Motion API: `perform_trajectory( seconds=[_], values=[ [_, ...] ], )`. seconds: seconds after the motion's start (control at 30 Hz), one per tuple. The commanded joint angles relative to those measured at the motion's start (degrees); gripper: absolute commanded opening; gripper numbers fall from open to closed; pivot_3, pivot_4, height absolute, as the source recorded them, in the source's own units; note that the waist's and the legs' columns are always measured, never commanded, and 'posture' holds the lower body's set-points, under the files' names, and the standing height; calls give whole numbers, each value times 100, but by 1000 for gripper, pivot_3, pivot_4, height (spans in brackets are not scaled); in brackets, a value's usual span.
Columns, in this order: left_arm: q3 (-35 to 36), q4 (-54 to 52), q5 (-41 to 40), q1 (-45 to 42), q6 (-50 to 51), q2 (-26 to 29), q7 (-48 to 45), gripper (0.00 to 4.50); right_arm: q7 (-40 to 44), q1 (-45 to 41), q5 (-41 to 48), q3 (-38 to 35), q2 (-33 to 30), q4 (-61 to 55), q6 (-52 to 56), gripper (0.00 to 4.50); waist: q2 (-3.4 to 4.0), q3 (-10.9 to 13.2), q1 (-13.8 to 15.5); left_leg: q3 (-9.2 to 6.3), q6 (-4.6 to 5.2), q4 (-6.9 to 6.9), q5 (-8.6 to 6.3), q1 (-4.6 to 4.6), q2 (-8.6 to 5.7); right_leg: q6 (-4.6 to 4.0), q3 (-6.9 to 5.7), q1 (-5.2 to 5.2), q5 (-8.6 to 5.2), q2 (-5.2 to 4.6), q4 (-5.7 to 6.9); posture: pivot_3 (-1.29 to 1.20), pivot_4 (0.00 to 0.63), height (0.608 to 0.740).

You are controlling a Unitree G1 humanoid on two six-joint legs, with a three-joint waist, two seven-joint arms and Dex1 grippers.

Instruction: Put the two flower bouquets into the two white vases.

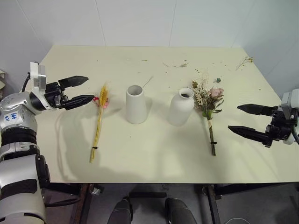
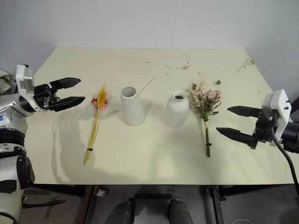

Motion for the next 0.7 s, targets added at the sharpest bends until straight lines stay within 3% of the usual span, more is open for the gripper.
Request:
perform_trajectory(
  seconds=[0.03, 0.33, 0.7],
  values=[
    [23, -63, -3, -138, -44, 63, -558, 4474, -108, -39, 190, -276, 40, -275, 6, 4500, 0, 0, -1, 0, 0, 0, 0, 0, 0, 0, 0, 0, 0, 0, 0, 0, 150, 740],
    [-85, -108, -59, -153, 38, -69, -644, 4474, -830, 378, 99, -340, 312, -761, 166, 4500, 0, 0, 10, 0, -1, 2, -1, -2, 0, 2, 1, 0, 1, 0, 1, 0, 150, 740],
    [-278, -114, -255, -301, -41, -77, -646, 4474, -2262, 76, -606, 454, 436, -835, 944, 4500, 0, 0, -1, 6, -1, 7, -1, 0, 0, -1, 7, -2, 2, 0, 1, 0, 150, 740]
  ],
)
